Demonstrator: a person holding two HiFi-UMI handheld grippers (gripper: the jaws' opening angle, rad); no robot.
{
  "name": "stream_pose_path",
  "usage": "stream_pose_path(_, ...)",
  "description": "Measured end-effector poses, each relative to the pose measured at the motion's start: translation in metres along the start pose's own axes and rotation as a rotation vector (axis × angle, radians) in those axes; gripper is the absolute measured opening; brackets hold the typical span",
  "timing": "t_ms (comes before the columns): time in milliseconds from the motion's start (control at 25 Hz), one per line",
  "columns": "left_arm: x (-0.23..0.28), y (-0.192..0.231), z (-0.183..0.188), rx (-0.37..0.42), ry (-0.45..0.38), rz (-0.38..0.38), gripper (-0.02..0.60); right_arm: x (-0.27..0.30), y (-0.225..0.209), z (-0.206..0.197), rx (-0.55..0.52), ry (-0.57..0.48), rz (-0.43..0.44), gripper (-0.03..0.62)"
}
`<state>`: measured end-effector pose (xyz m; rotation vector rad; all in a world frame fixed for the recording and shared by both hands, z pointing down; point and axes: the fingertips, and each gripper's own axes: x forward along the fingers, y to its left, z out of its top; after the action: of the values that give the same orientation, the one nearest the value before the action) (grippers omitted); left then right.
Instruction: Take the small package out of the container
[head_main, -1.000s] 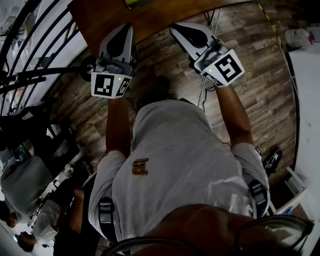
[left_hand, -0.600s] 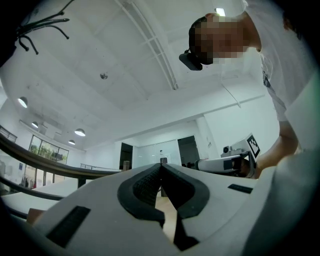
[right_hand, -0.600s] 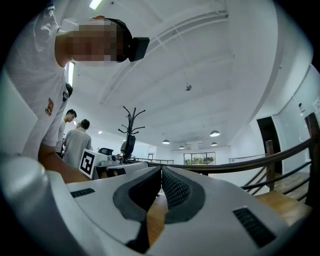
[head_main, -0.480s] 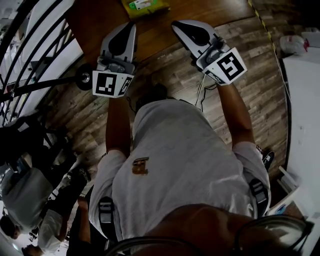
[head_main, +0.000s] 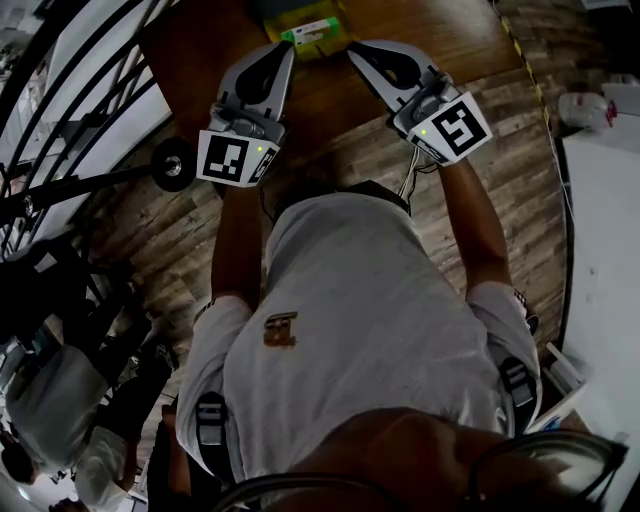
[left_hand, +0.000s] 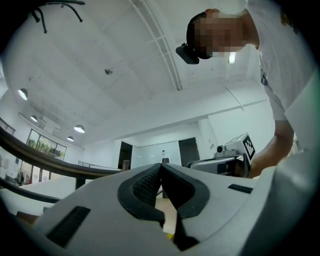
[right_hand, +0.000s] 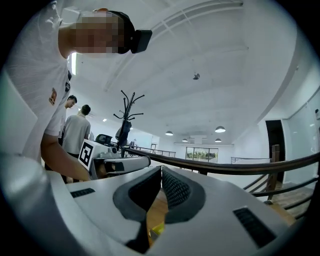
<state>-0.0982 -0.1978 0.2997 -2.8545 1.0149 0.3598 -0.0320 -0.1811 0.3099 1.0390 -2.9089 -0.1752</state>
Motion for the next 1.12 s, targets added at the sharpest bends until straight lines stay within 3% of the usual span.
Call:
stream_pose_path(600, 0.03, 0.031, -0.017, 0.017, 0.046, 0.04, 0.018, 0.041, -0.044, -0.025, -0.1, 0.077, 0.114, 0.034)
stream_pose_path(920, 0.059, 0.047, -0.039, 0.031, 0.092, 0.128, 0.018, 0.056, -0.089, -0.061, -0.11, 0.196, 0.195, 0.035)
stream_pose_path(1120, 0.092, 0.051, -0.062, 0.027, 0.118, 0.206, 0.018, 0.059, -0.126, -0.09, -0.158, 0.269, 0.3, 0.035)
